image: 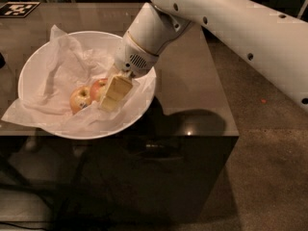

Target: Pick apple from white bowl

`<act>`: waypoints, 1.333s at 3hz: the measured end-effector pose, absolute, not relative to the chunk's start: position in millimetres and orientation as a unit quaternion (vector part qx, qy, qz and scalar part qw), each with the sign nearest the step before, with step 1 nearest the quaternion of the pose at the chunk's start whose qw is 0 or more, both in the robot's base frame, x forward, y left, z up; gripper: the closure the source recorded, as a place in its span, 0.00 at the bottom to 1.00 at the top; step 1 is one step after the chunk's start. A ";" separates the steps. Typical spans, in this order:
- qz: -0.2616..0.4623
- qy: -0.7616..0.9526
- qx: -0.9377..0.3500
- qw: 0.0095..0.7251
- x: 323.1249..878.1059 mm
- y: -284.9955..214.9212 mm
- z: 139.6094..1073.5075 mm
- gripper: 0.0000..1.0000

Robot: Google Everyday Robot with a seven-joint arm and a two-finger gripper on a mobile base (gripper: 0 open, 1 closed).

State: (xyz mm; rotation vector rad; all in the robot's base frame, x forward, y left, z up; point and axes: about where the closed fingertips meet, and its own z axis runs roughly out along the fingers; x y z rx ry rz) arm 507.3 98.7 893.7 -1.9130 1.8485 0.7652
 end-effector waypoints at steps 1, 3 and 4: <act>0.272 0.656 -0.679 0.186 507.2 98.7 893.7 0.43; 0.272 0.656 -0.679 0.186 507.2 98.9 893.7 0.00; 0.272 0.656 -0.679 0.186 507.1 99.1 893.7 0.00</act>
Offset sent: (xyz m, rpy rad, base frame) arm 0.0000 0.0000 0.0000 0.0000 0.0000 0.0000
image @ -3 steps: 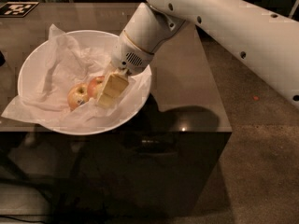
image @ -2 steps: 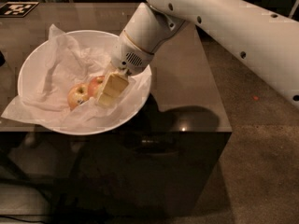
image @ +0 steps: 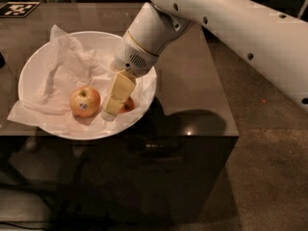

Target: Pick apple from white bowl

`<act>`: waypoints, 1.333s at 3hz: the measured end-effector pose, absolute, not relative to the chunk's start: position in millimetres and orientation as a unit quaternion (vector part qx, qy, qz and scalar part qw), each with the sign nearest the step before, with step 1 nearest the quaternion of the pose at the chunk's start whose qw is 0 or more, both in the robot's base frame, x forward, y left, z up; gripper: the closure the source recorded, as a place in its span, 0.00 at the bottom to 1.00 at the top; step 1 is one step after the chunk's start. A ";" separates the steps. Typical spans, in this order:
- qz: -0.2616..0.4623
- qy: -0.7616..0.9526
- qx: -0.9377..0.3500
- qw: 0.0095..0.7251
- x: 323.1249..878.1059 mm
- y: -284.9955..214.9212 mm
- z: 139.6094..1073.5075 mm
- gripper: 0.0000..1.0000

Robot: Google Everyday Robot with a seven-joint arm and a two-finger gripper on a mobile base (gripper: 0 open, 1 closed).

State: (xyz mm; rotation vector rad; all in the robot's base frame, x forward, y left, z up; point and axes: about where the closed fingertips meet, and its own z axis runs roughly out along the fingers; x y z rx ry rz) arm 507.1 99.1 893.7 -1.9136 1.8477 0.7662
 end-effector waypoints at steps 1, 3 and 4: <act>0.308 0.634 -0.687 0.178 500.2 121.1 893.2 0.00; 0.348 0.582 -0.720 0.148 473.5 196.3 904.5 0.00; 0.348 0.581 -0.721 0.147 472.8 198.0 904.4 0.00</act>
Offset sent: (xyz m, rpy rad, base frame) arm -0.0344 0.1124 0.0176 0.1102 0.1454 0.2252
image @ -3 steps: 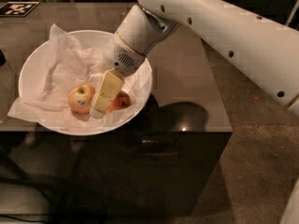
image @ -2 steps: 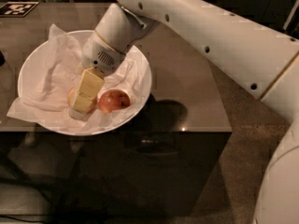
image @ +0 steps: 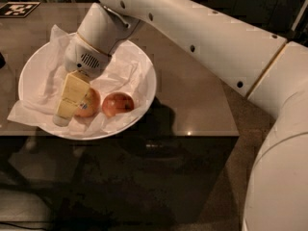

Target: Pick apple from white bowl

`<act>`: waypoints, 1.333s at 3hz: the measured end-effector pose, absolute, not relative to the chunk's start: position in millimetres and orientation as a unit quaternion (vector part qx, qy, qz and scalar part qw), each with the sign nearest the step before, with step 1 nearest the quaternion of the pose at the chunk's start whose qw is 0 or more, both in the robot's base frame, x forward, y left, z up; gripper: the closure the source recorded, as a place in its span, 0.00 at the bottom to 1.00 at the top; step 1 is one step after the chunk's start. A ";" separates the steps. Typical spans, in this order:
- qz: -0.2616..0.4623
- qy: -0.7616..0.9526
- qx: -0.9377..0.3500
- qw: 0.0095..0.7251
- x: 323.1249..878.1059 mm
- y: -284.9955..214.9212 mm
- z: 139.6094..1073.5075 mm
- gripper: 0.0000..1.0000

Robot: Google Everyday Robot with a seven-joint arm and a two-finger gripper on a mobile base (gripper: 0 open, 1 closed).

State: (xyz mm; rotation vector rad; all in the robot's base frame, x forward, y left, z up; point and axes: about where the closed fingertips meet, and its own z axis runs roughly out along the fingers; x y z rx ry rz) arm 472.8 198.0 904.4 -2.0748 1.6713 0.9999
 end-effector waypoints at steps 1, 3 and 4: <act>0.331 0.583 -0.726 0.156 478.1 188.2 903.7 0.00; 0.294 0.618 -0.709 0.170 498.2 147.6 882.1 0.00; 0.288 0.631 -0.700 0.172 503.8 135.5 870.7 0.00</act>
Offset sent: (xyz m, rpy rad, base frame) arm 0.0359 -0.0702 -0.0145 -0.0693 -0.1360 -0.1265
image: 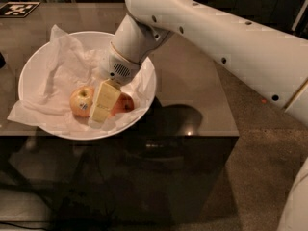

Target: Pick apple from white bowl

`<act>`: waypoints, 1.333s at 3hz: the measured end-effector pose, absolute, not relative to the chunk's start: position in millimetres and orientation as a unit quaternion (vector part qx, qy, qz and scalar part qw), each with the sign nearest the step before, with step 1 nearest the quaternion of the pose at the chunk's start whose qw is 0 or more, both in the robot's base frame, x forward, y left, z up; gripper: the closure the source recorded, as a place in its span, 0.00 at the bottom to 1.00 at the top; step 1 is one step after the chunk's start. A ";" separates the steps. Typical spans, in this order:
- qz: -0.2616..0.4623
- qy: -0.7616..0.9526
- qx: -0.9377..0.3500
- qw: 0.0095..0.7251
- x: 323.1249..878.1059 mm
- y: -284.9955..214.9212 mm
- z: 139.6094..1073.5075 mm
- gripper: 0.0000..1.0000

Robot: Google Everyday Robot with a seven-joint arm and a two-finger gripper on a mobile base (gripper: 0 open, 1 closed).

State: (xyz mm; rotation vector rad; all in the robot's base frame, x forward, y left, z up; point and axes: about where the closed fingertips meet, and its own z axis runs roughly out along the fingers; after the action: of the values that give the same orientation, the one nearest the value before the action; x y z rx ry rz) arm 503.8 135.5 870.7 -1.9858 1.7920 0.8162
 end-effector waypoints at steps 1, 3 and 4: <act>0.288 0.631 -0.700 0.172 503.8 135.5 870.7 0.00; 0.304 0.593 -0.730 0.153 510.5 209.0 890.2 0.00; 0.300 0.596 -0.729 0.152 511.4 207.7 887.5 0.00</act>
Offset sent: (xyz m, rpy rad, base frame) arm 0.0116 0.0723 0.0204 0.0101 -0.0147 0.0705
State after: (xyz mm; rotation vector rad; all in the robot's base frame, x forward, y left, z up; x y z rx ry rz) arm 511.4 207.7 887.5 -2.0932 1.7095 0.8603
